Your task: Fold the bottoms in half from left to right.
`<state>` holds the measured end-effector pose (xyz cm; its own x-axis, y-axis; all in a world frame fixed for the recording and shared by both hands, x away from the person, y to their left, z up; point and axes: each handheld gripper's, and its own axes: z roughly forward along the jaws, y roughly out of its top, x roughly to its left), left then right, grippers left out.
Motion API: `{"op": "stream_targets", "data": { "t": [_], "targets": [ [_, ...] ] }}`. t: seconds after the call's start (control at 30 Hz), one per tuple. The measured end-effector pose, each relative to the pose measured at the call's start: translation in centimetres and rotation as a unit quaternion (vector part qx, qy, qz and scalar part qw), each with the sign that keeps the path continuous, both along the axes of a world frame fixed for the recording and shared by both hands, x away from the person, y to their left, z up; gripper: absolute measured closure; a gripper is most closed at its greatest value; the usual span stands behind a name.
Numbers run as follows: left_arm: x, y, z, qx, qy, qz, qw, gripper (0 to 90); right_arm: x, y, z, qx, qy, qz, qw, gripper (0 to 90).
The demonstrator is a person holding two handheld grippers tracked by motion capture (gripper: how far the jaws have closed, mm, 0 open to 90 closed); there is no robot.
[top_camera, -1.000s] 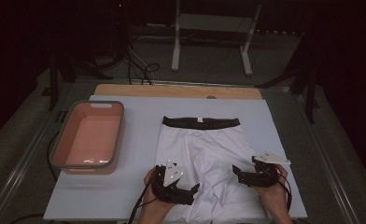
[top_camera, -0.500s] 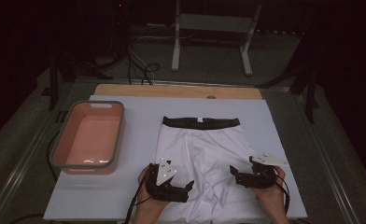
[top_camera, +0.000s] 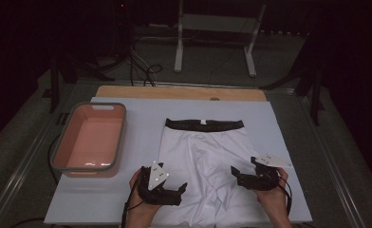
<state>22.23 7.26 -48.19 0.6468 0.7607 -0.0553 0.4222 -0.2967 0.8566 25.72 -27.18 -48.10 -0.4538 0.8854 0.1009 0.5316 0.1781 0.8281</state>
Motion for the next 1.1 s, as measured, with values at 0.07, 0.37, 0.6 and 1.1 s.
{"op": "stream_targets", "data": {
  "t": [0.07,0.37,0.6,1.1],
  "targets": [
    [-0.1,0.3,-0.1,-0.004,0.002,0.003,1.0000,0.1,0.0,0.1,0.1,0.001,-0.003,-0.002,1.0000,10.8],
    [-0.8,0.8,-0.6,-0.003,0.013,0.007,0.9999,0.1,0.7,1.7,1.5,-0.004,-0.019,0.015,0.9997,10.8],
    [-1.0,1.2,-1.2,0.007,0.016,0.029,0.9994,1.9,1.3,3.2,2.3,-0.004,-0.031,0.028,0.9991,10.8],
    [-1.0,2.3,-1.7,0.002,0.037,0.065,0.9972,6.6,2.3,6.7,3.2,0.000,-0.041,0.059,0.9974,10.8]
  ]
}}
